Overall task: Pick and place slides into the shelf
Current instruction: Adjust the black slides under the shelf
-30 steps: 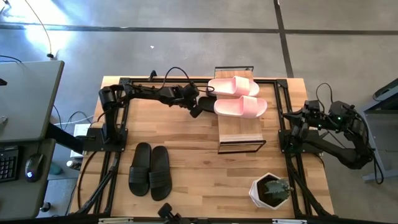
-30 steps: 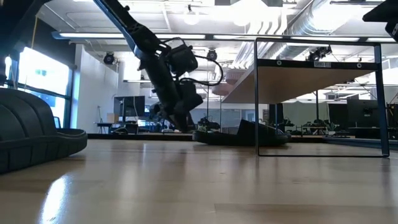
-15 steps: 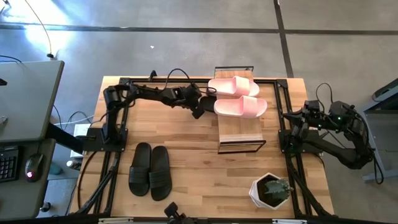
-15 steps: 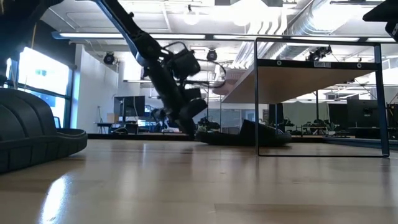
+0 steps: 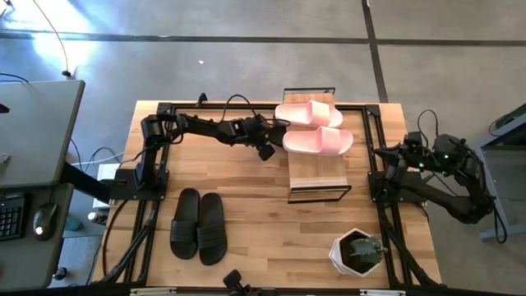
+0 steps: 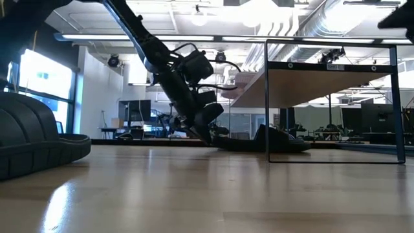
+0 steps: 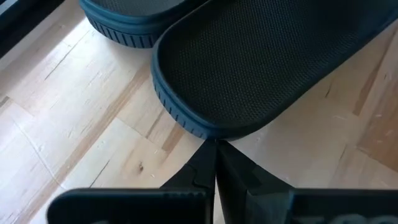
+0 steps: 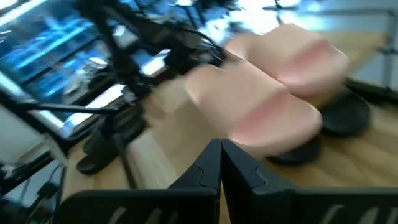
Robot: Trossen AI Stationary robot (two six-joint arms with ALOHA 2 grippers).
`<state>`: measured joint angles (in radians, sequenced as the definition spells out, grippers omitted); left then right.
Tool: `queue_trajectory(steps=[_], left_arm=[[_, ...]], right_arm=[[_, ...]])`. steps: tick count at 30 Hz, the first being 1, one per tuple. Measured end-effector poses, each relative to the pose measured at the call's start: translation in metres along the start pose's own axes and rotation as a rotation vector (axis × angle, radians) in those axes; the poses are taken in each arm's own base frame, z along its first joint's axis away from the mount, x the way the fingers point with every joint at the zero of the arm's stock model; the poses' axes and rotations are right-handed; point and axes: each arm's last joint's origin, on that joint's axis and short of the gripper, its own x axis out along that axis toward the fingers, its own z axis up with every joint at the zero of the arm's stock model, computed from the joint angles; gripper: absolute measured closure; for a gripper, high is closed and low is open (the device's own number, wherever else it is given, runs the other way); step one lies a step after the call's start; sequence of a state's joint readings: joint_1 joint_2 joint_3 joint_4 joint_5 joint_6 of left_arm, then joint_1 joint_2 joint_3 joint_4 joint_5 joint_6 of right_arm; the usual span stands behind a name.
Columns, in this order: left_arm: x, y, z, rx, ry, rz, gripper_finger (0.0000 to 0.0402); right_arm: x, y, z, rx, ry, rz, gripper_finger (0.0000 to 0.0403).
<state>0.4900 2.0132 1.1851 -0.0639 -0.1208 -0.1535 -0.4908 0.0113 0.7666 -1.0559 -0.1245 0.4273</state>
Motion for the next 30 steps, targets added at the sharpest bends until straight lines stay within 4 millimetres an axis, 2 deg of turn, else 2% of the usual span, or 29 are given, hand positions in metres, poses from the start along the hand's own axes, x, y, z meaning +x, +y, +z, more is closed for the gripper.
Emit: queue_trajectory(steps=[8, 17, 24, 30], left_arm=[[0.000, 0.000, -0.002, -0.010, 0.029, -0.027, 0.0401], [-0.011, 0.001, -0.006, -0.025, 0.109, -0.037, 0.0401], [-0.033, 0.001, 0.000, -0.029, 0.130, -0.074, 0.0401], [-0.049, 0.002, 0.008, -0.037, 0.097, -0.091, 0.0401]], right_arm=[[-0.002, -0.011, -0.019, 0.191, 0.158, -0.192, 0.0403], [0.012, -0.015, -0.030, 0.344, 0.257, -0.149, 0.0403], [0.018, -0.010, -0.020, 0.396, 0.242, -0.092, 0.0403], [0.030, -0.003, -0.007, 0.362, 0.247, -0.020, 0.0403]])
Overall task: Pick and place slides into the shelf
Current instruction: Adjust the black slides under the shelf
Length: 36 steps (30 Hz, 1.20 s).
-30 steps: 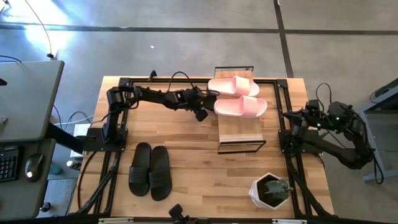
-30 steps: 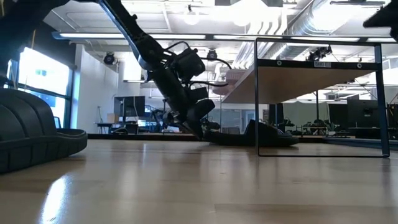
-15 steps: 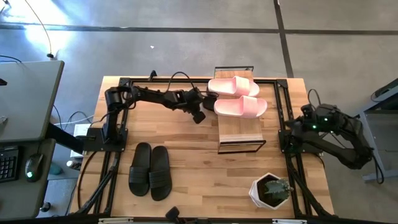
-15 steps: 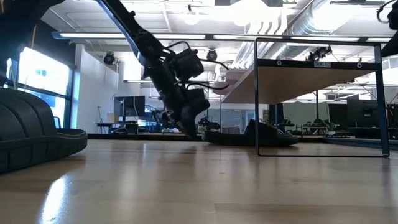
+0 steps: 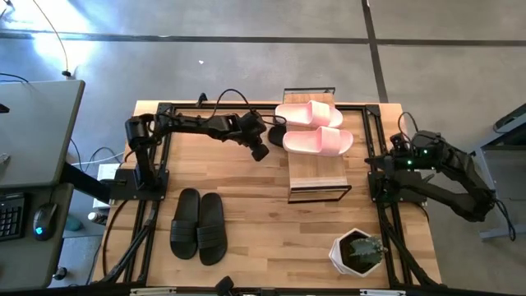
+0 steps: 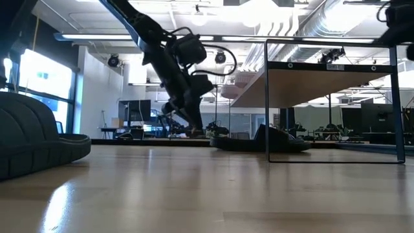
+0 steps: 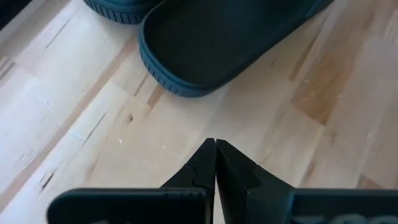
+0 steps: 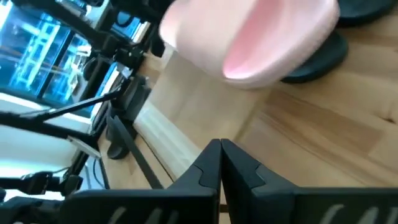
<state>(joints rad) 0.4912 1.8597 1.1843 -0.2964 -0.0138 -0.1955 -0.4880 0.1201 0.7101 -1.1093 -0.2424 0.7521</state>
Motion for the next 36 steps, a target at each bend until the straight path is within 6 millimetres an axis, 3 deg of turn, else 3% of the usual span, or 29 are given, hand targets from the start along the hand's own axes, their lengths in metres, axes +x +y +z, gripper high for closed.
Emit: queue_trajectory(steps=[10, 13, 19, 22, 31, 36], left_arm=[[-0.005, -0.002, 0.001, 0.000, 0.006, -0.059, 0.0401], [-0.005, -0.002, 0.000, -0.001, 0.015, -0.058, 0.0401], [-0.005, -0.001, -0.002, -0.018, 0.039, -0.045, 0.0401], [-0.005, 0.001, -0.004, -0.018, 0.049, 0.019, 0.0401], [-0.006, 0.041, 0.002, -0.193, 0.014, 0.173, 0.0401], [0.006, 0.060, 0.005, -0.295, -0.001, 0.027, 0.0401]], right_arm=[[-0.022, 0.029, 0.023, -0.189, -0.209, 0.175, 0.0403], [-0.005, 0.029, 0.027, -0.222, -0.231, 0.259, 0.0403], [0.045, 0.022, 0.028, -0.244, -0.231, 0.597, 0.0403], [0.058, 0.017, 0.024, -0.224, -0.211, 0.676, 0.0403], [0.067, 0.021, 0.010, -0.247, -0.163, 0.701, 0.0403], [0.070, 0.027, 0.003, -0.296, -0.159, 0.698, 0.0403]])
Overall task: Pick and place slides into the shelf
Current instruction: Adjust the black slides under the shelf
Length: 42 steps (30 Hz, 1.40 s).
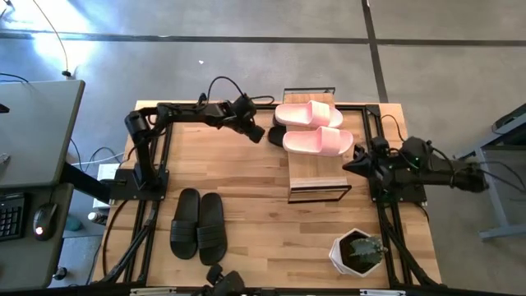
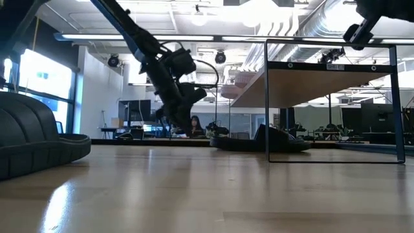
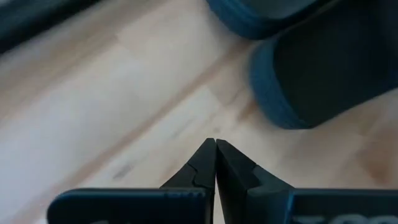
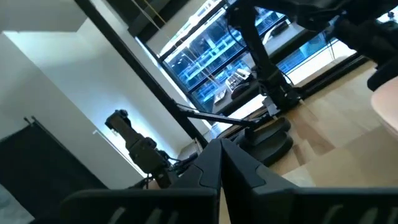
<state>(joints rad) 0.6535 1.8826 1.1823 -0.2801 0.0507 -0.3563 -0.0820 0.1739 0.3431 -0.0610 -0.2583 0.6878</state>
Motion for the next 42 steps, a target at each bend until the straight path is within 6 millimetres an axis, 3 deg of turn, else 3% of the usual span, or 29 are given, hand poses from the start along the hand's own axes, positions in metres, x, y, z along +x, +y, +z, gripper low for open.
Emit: queue_trajectory(steps=[14, 22, 30, 42], left_arm=[[0.033, -0.022, -0.009, -0.016, -0.047, -0.066, 0.0401], [0.033, -0.028, -0.009, -0.026, -0.071, -0.065, 0.0401], [0.042, -0.047, -0.017, 0.005, -0.115, -0.056, 0.0401], [0.043, -0.049, -0.021, 0.080, -0.118, -0.010, 0.0401]], right_arm=[[0.007, 0.009, -0.009, -0.027, 0.014, -0.013, 0.0403], [0.007, 0.011, -0.012, -0.032, 0.024, -0.011, 0.0403], [0.007, 0.013, -0.013, -0.047, 0.029, -0.003, 0.0403], [0.007, 0.014, -0.014, -0.062, 0.038, 0.009, 0.0403]])
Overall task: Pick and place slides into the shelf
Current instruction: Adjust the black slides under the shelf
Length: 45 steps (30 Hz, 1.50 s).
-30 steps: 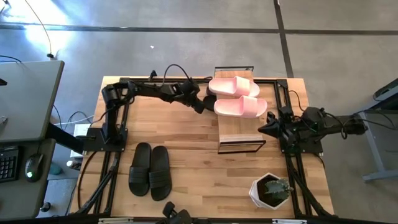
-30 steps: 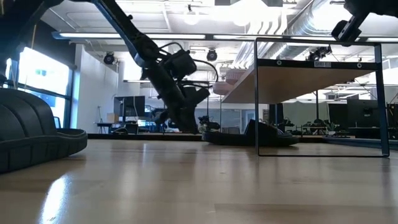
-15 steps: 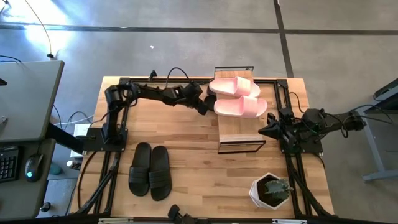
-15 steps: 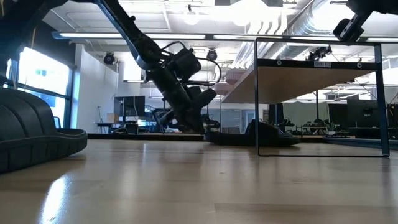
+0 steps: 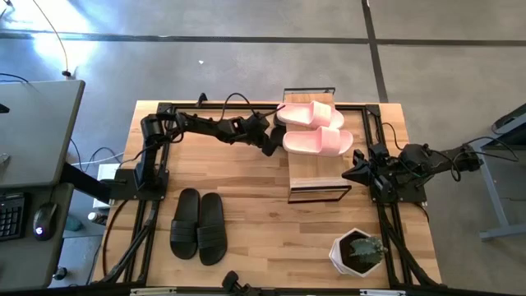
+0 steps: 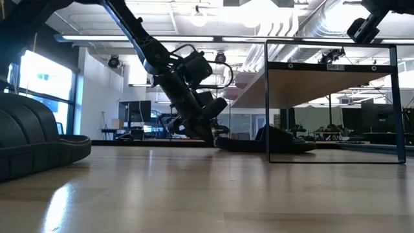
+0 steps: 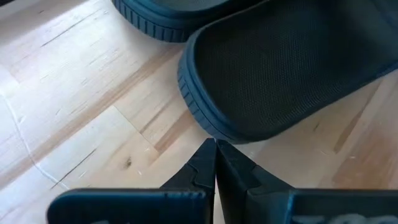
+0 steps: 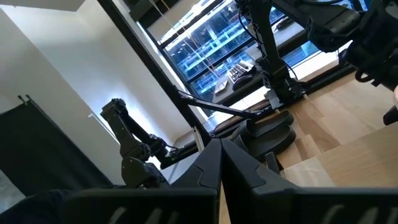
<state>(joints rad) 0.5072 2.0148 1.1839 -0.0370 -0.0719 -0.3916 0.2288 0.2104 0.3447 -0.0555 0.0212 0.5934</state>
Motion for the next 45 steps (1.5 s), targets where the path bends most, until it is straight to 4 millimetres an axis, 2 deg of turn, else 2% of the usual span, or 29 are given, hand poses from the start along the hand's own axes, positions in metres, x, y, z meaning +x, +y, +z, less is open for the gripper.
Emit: queue_trajectory(steps=[8, 16, 18, 27, 32, 37, 40, 45], left_arm=[[-0.003, -0.001, -0.002, 0.205, 0.034, -0.021, 0.0401], [-0.019, -0.018, 0.000, 0.820, -0.002, 0.024, 0.0401], [-0.020, -0.018, 0.000, 0.897, 0.000, 0.038, 0.0401], [-0.015, 0.013, 0.012, 0.778, 0.005, -0.053, 0.0401], [-0.012, 0.007, 0.016, 0.775, -0.072, -0.120, 0.0402], [-0.005, 0.006, 0.012, 0.779, -0.068, -0.118, 0.0402], [-0.004, 0.009, 0.008, 0.777, -0.027, -0.095, 0.0402], [-0.009, 0.011, 0.012, 0.785, -0.033, -0.022, 0.0402]], right_arm=[[0.000, 0.000, -0.001, 0.003, 0.012, 0.001, 0.0403], [0.000, 0.000, -0.002, 0.002, 0.022, 0.005, 0.0403], [0.000, 0.000, -0.002, 0.000, 0.022, 0.005, 0.0403], [0.000, 0.000, -0.002, -0.010, 0.027, 0.010, 0.0403], [0.000, 0.000, -0.002, -0.018, 0.027, 0.010, 0.0403], [0.000, 0.000, -0.002, -0.019, 0.027, 0.010, 0.0403], [0.000, 0.000, -0.002, -0.019, 0.027, 0.010, 0.0403], [0.000, 0.000, -0.002, -0.017, 0.028, 0.009, 0.0403]])
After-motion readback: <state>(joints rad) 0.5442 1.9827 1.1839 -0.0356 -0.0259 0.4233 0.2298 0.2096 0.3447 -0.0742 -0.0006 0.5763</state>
